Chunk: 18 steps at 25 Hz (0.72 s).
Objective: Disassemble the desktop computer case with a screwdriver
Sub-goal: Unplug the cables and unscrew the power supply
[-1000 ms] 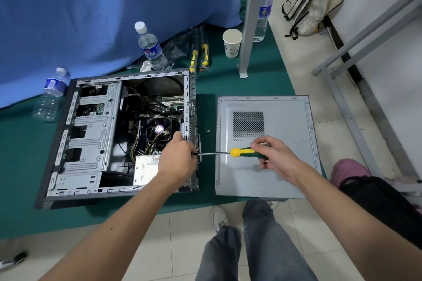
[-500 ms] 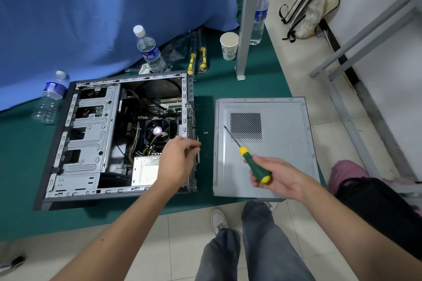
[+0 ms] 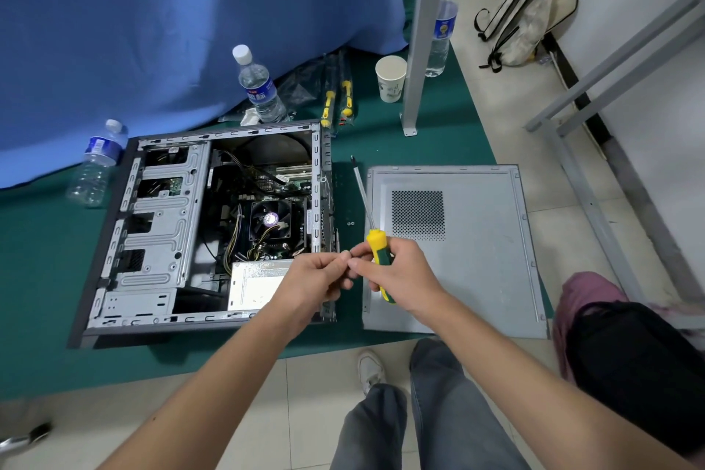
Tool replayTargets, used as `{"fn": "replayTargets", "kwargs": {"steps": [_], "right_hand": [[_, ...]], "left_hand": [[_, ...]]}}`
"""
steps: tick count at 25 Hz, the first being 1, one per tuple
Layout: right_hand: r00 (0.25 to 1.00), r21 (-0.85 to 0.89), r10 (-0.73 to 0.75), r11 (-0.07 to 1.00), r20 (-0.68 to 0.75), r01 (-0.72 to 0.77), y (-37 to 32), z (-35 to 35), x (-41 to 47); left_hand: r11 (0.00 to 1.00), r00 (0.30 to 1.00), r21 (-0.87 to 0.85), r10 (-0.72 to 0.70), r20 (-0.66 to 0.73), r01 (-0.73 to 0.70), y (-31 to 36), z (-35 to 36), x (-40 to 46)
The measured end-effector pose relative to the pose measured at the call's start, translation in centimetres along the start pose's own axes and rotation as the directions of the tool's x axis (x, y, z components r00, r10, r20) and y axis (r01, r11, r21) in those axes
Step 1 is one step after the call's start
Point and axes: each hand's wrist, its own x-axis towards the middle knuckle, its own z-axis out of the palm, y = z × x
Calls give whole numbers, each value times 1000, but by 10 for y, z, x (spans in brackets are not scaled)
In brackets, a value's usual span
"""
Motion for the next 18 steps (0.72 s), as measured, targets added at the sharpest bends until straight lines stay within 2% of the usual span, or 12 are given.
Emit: {"fn": "replayTargets", "kwargs": {"steps": [4,5,7,8,9,10,11,14,16,18], "right_hand": [[998,-134,-50,990,-47,43,7,4,6],[997,-150,-54,988,-52,45,8,6,7],[994,-130,-37,991,-101,24,13,9,12],[988,-123,-21,992,-152,2,15,9,17],[978,-136,-3,990,-210,-26,18,9,23],[966,-180,9,982,-258,-58,22,6,31],[959,-245,15,965,-284,-87,27,4,39],[945,-363,47,916,-323,-170,41,1,68],[935,-404,54,892,-350,-203,50,5,90],[920,-450,57,859,-388,-243,57,12,112]], "left_hand": [[989,992,-103,-100,76,108,8,-3,0],[993,993,-63,-96,62,100,10,-3,0],[979,996,201,51,-77,-34,11,-9,4],[915,966,387,197,-170,-118,11,-14,7],[816,902,552,356,-246,-172,8,-22,12],[721,827,671,476,-300,-171,3,-30,16],[649,782,752,525,-337,-112,-3,-37,20],[447,808,880,452,-377,160,-30,-50,34],[350,819,917,458,-345,191,-41,-51,41],[338,818,920,461,-345,198,-44,-54,45]]}}
